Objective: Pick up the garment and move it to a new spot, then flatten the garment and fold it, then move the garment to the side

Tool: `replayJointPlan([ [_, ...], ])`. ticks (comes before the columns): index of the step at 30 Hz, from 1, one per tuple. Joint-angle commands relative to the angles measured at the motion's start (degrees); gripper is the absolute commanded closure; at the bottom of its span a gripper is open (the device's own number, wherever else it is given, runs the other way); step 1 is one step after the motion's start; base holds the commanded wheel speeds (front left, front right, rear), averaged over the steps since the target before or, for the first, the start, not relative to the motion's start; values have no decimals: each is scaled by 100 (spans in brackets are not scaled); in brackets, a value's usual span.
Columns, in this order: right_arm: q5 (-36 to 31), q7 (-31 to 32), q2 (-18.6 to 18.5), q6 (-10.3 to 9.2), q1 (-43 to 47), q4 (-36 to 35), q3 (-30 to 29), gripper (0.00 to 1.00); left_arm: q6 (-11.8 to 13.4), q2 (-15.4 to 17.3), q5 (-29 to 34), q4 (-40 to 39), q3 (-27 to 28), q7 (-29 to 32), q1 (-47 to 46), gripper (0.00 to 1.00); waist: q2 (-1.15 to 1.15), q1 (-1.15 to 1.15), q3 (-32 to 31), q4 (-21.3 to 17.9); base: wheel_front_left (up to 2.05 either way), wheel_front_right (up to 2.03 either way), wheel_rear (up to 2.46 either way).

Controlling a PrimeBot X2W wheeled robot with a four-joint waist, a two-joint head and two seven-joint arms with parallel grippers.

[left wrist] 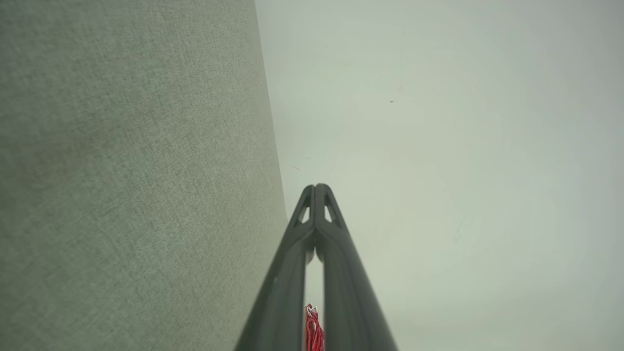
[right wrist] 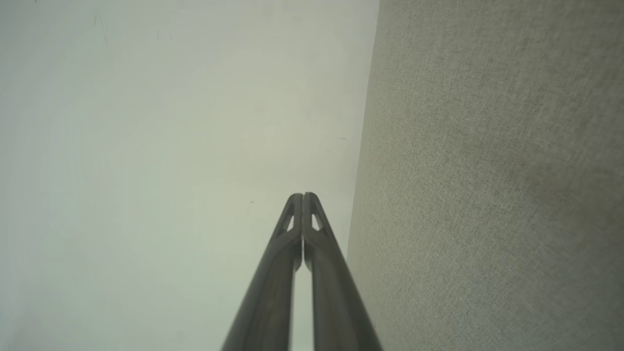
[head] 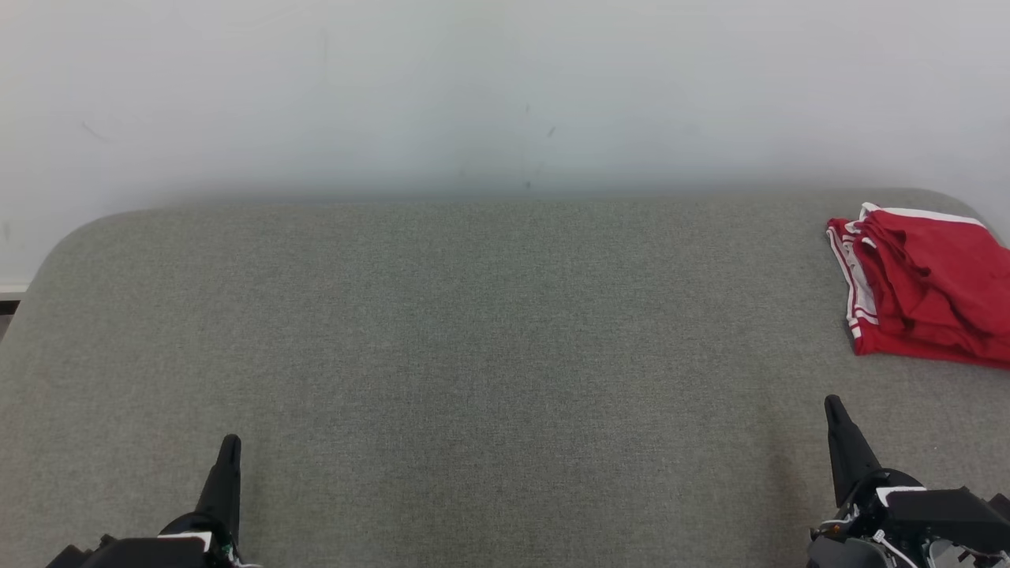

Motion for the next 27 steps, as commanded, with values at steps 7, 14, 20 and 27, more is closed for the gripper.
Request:
replayJointPlan([
  [7, 114, 40, 19, -12, -53, 11, -26, 100, -44, -21, -118, 4, 30, 39, -65, 100, 0, 0, 1, 0, 0, 0, 0],
  [14, 110, 41, 19, -12, -52, 11, -30, 100, -44, -20, -118, 4, 28, 39, -64, 100, 0, 0, 1, 0, 0, 0, 0],
  [20, 107, 43, 21, -12, -52, 11, -32, 100, -44, -20, -119, 5, 29, 39, -63, 100, 0, 0, 1, 0, 0, 0, 0],
  [27, 103, 40, 23, -12, -52, 11, -35, 100, -44, -20, -119, 3, 28, 38, -62, 100, 0, 0, 1, 0, 0, 0, 0],
])
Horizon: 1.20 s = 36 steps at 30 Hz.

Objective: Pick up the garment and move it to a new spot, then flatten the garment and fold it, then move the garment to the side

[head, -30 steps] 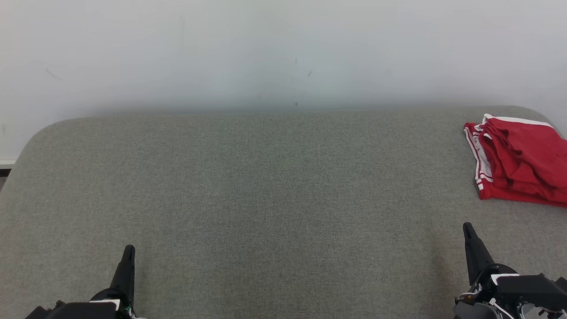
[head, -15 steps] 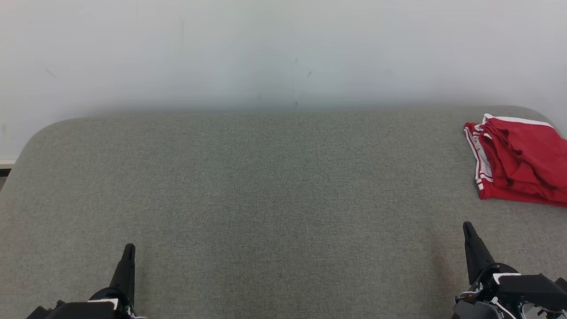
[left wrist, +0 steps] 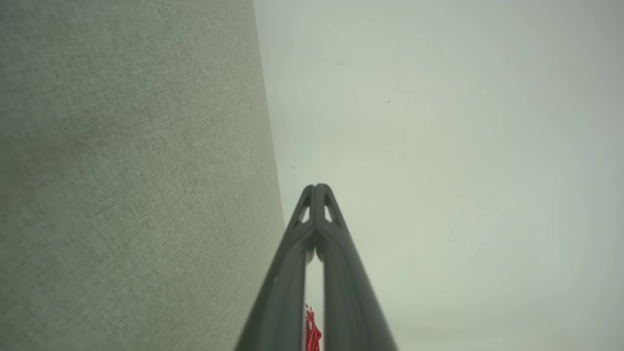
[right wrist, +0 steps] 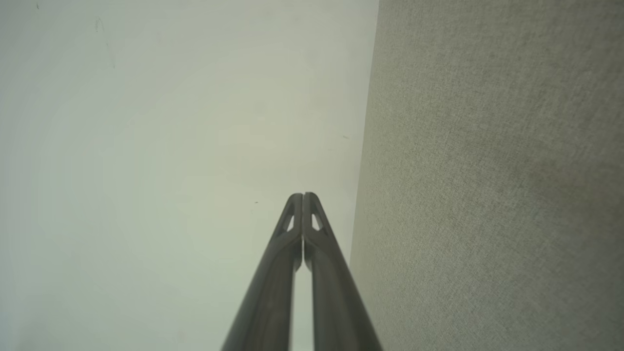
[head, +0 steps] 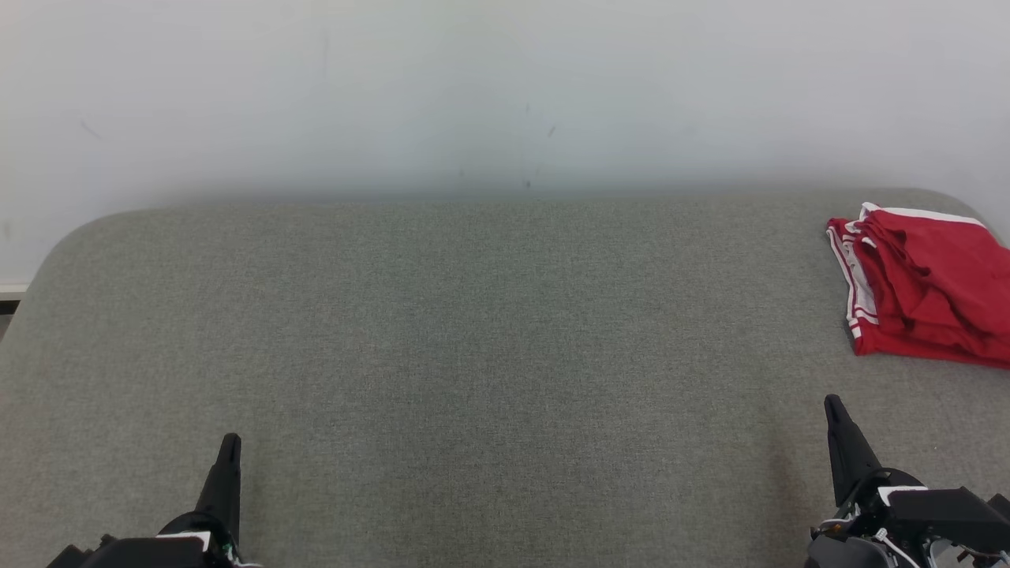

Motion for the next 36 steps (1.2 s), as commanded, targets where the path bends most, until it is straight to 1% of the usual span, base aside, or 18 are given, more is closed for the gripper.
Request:
replayJointPlan([
  [1, -17, 0, 8, -12, -39, 4, -10, 100, -10, -10, -33, -1, 13, 1, -55, 100, 0, 0, 0, 0, 0, 0, 0],
  [36, -31, 9, 16, -11, -39, 6, -22, 100, -10, -10, -35, -2, 14, -1, -53, 100, 0, 0, 0, 0, 0, 0, 0],
])
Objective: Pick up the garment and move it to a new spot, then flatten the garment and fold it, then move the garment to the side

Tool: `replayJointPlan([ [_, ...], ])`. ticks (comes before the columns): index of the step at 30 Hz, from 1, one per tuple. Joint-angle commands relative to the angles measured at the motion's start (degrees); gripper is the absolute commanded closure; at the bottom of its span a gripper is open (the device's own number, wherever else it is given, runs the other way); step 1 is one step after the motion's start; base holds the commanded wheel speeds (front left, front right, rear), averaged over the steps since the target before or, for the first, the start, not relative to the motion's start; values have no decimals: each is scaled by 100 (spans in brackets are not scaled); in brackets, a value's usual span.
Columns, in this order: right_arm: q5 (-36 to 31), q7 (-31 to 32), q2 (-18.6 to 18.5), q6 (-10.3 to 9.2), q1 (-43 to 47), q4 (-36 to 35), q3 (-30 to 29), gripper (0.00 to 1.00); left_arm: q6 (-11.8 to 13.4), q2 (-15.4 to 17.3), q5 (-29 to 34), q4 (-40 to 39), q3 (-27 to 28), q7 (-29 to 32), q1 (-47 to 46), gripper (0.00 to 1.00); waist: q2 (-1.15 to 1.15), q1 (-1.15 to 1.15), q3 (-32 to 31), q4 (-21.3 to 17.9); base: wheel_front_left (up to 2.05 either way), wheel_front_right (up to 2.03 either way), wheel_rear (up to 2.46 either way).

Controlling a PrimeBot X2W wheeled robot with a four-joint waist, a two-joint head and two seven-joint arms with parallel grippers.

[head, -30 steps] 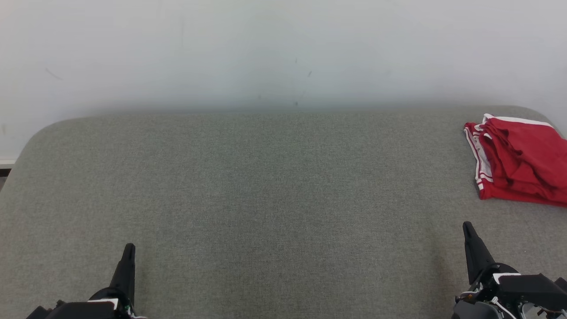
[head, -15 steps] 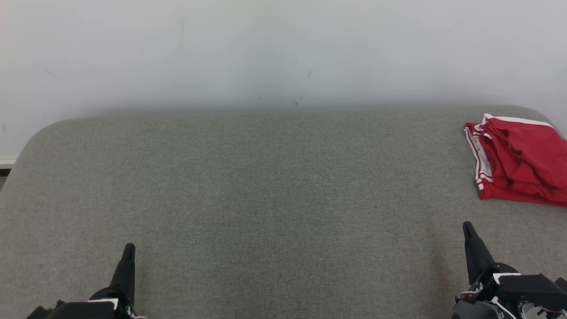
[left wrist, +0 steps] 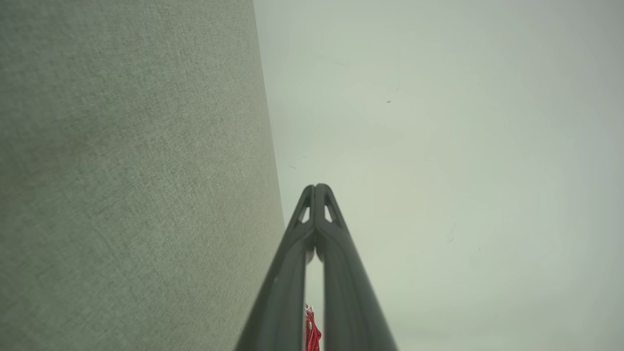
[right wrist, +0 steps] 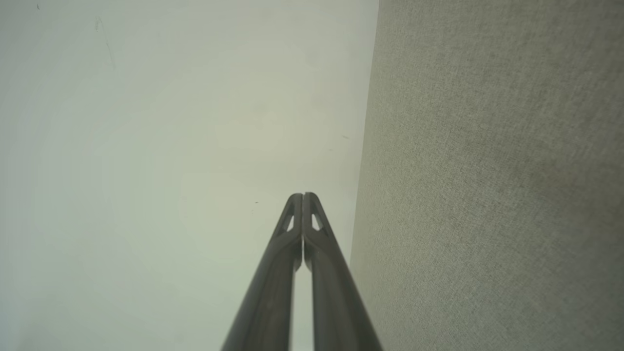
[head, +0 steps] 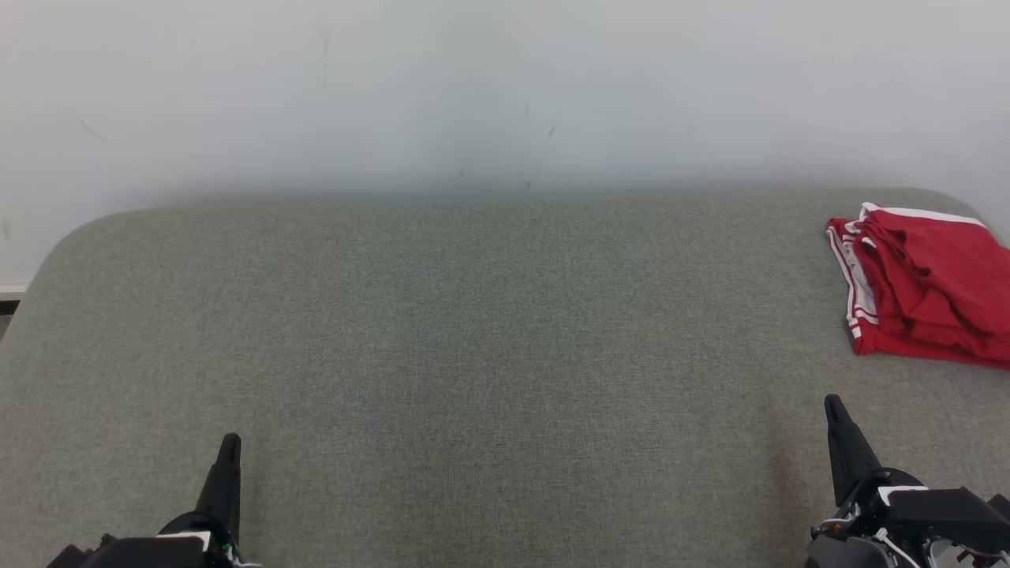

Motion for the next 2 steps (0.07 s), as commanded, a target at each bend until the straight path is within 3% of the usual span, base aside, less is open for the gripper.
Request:
replayJointPlan([
  [1, -29, 3, 9, -12, -36, 3, -11, 100, -10, -9, -35, -1, 15, -1, -52, 100, 0, 0, 0, 0, 0, 0, 0],
  [2, -28, 4, 9, -12, -37, 5, -12, 100, -10, -9, -35, 0, 15, -1, -52, 100, 0, 0, 0, 0, 0, 0, 0],
])
